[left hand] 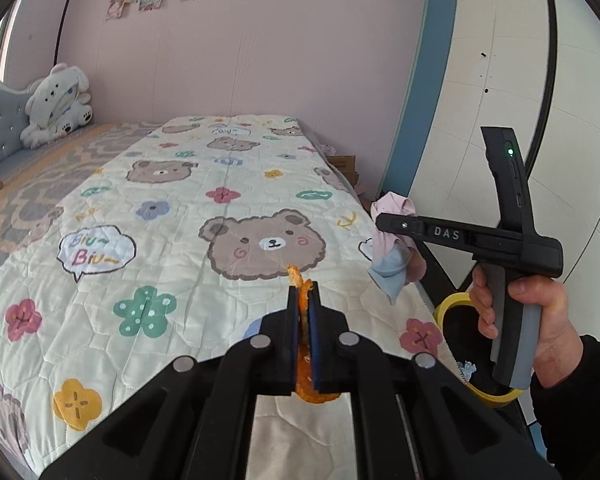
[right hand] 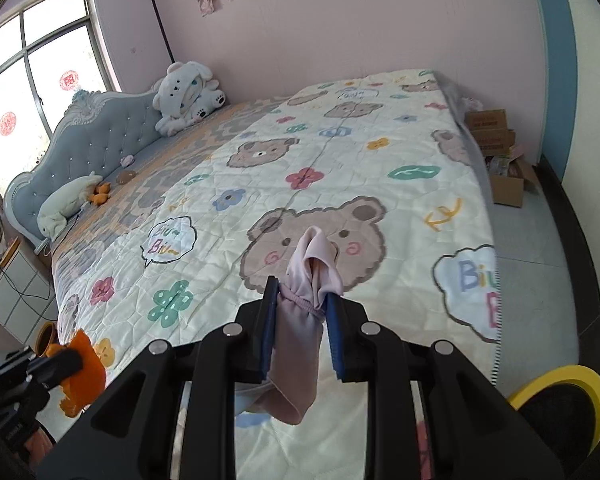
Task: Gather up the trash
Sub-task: 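Carry orange peel and pink cloth to the yellow bin and open both tools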
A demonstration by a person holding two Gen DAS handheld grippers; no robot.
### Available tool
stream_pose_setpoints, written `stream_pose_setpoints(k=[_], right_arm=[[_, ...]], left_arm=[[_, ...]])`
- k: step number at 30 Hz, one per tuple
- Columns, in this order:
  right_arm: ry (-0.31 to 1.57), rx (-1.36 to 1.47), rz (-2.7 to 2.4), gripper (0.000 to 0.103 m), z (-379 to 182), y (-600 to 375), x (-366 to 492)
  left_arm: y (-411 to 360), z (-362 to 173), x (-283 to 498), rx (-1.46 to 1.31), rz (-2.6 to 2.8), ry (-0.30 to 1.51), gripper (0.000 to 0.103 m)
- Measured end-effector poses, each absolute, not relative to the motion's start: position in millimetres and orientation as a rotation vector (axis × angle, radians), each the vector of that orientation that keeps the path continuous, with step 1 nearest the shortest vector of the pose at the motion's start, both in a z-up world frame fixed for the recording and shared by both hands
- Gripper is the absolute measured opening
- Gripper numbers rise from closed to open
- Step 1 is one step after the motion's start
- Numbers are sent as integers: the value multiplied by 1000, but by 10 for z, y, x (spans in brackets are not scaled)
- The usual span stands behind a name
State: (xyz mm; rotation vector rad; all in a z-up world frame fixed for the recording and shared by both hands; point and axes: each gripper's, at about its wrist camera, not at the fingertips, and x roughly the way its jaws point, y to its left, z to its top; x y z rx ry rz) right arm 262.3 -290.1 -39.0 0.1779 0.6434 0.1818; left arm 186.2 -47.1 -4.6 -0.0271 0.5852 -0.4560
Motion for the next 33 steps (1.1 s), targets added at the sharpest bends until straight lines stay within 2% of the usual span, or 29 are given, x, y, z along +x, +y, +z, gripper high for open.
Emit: stream_pose_setpoints(k=[16, 33], right_arm=[[455, 157, -95, 23, 14, -3994, 1106], [413, 158, -307, 23, -94, -4758, 325]], left_arm=[[-1381, 408, 1429, 79, -582, 488, 4], [-2493, 389, 1294, 183, -721, 480, 4]])
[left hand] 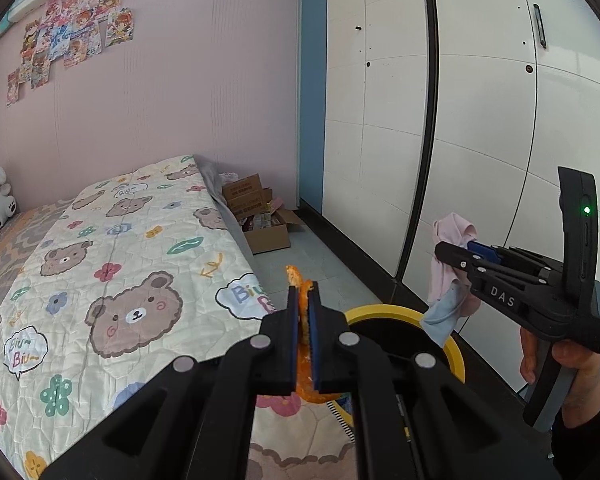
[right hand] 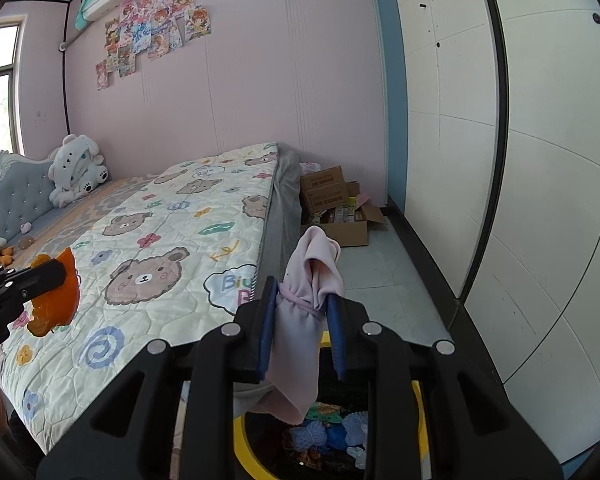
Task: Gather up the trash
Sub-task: 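Carry orange peel and pink cloth to the yellow bin and open both tools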
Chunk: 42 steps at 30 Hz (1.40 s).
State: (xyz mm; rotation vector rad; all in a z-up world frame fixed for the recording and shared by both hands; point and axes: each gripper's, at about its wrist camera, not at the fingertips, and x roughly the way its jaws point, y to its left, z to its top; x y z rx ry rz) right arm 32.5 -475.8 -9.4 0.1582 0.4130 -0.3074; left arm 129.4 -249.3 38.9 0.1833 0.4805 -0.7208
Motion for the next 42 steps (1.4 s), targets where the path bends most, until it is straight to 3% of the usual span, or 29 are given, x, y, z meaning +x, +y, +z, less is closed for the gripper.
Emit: stream_pose_setpoints(k=[22, 42], right_arm=[[493, 224, -409, 23, -642, -5312, 463], [654, 263, -438, 25, -1234, -5476, 891]], left_arm=[[-3513, -341, 1715, 221, -759, 633, 4], [-3903, -1107, 2038, 277, -775, 832, 5]])
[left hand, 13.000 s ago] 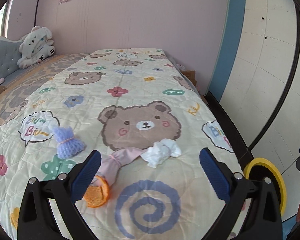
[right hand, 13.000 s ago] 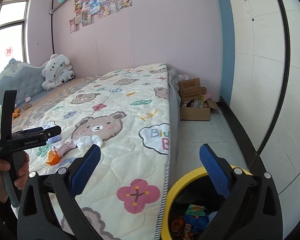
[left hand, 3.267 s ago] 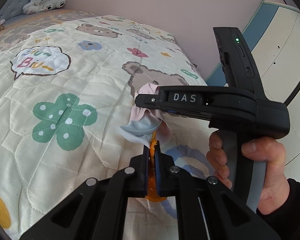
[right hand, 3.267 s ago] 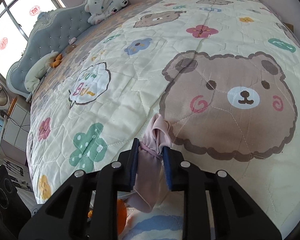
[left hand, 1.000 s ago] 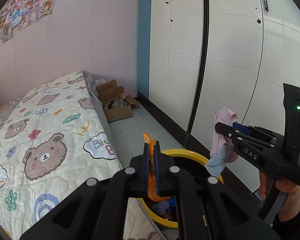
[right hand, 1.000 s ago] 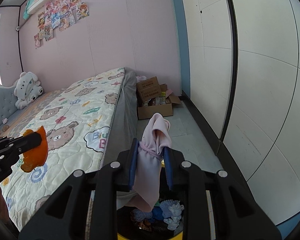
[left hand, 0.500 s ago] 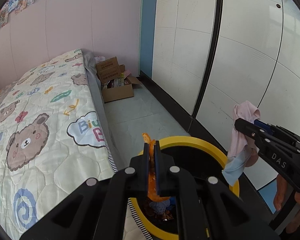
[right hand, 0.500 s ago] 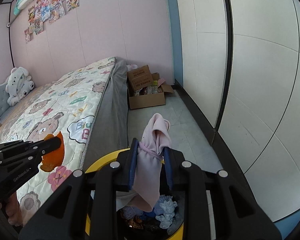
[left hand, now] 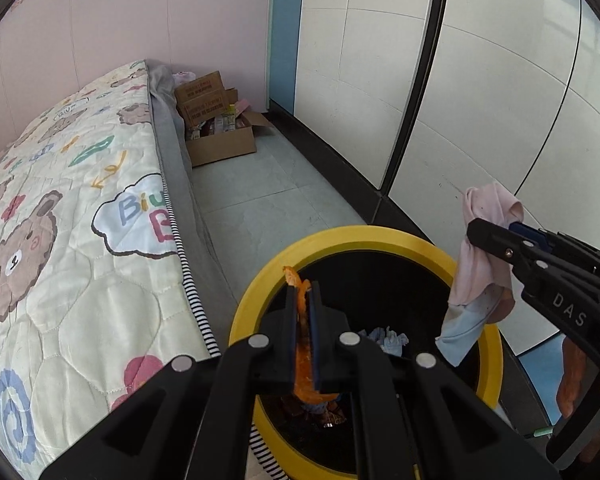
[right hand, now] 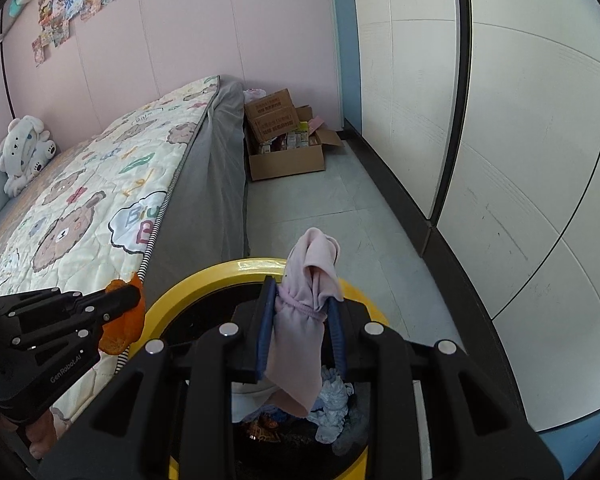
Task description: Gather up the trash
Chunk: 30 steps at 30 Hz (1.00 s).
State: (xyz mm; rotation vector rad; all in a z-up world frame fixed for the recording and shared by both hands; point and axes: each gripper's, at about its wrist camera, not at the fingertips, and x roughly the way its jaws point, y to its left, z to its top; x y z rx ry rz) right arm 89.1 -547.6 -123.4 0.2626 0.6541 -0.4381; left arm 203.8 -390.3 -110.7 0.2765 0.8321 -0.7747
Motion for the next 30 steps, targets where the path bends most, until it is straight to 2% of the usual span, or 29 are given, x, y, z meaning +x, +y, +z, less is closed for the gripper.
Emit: stream_pose_setpoints(k=[4, 7, 9, 11, 13, 14, 30], right_arm=[[649, 284, -441, 26, -1217, -5510, 859], [648, 289, -454, 28, -1200, -5533, 823], [643, 305, -449, 32, -1173, -5552, 775], [638, 316, -461, 35, -1156, -5563, 742], [631, 325, -468, 39, -1134, -5576, 700], [627, 333, -471, 40, -1125, -5581, 678], [631, 319, -425, 40, -994, -5247, 571]], left_arm=[[-3894, -1115, 2036, 261, -786, 849, 6], [-3882, -1099, 2030, 252, -787, 865, 12], [-3857, -1070, 2022, 236, -790, 873, 24], [-3832, -1031, 1993, 233, -787, 858, 31], [-3803, -993, 1974, 234, -779, 846, 42], [-3781, -982, 1977, 226, -775, 845, 53], [-3112, -705, 1989, 152, -690, 794, 54]])
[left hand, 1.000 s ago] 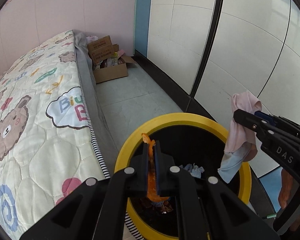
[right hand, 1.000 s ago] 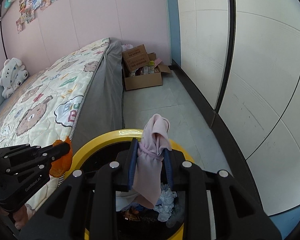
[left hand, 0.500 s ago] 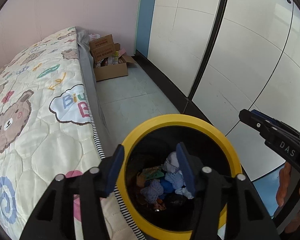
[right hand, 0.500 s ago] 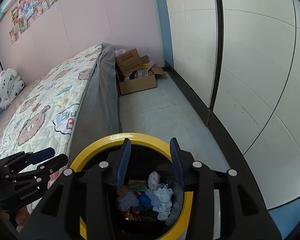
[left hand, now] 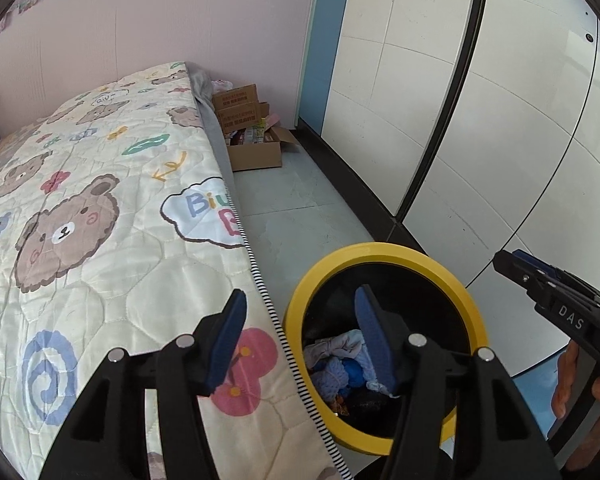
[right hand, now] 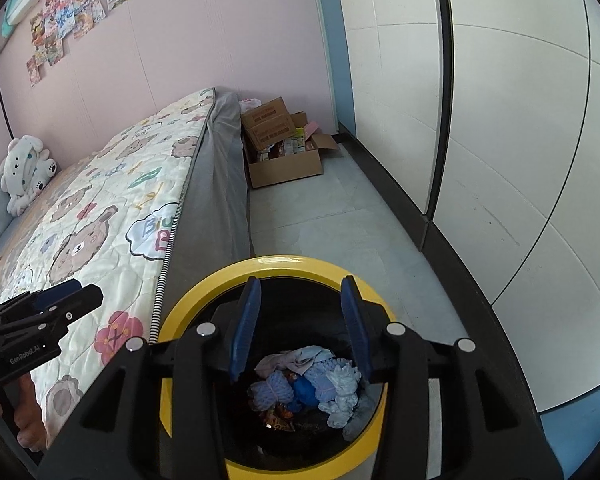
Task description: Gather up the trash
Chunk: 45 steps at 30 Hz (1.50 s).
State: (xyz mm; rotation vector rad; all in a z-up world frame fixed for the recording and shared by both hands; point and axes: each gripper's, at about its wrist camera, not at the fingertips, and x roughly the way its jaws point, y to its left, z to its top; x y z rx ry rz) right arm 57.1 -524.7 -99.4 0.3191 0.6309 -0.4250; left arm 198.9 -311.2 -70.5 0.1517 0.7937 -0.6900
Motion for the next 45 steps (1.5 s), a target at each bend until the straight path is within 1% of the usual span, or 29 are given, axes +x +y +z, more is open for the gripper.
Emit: stream_pose_setpoints(k=[10, 22, 35, 38, 39, 41, 43, 45], right_arm=[[631, 254, -314, 40, -817, -4603, 815], [646, 174, -158, 40, -689, -3682, 1272], [685, 95, -22, 41, -822, -2695, 1712], [675, 56, -25, 51, -846, -2497, 1743], [672, 43, -29, 57, -851, -2436, 1744], [666, 33, -28, 62, -860, -2344, 1742], [665, 26, -32, 70, -869, -2271, 1738], [663, 39, -34, 79, -881, -2234, 1735]], left_arm=[[-2359, -606, 2092, 115, -576, 777, 54], [-1205, -613, 2269, 45, -387, 771, 54], [-144, -805, 2325, -6, -223, 775, 54], [16, -850, 2310, -16, -205, 767, 54], [56, -866, 2302, -18, -199, 763, 58], [143, -899, 2276, -19, -170, 751, 63], [224, -930, 2266, -24, -153, 747, 65], [284, -950, 2242, -30, -149, 735, 72]])
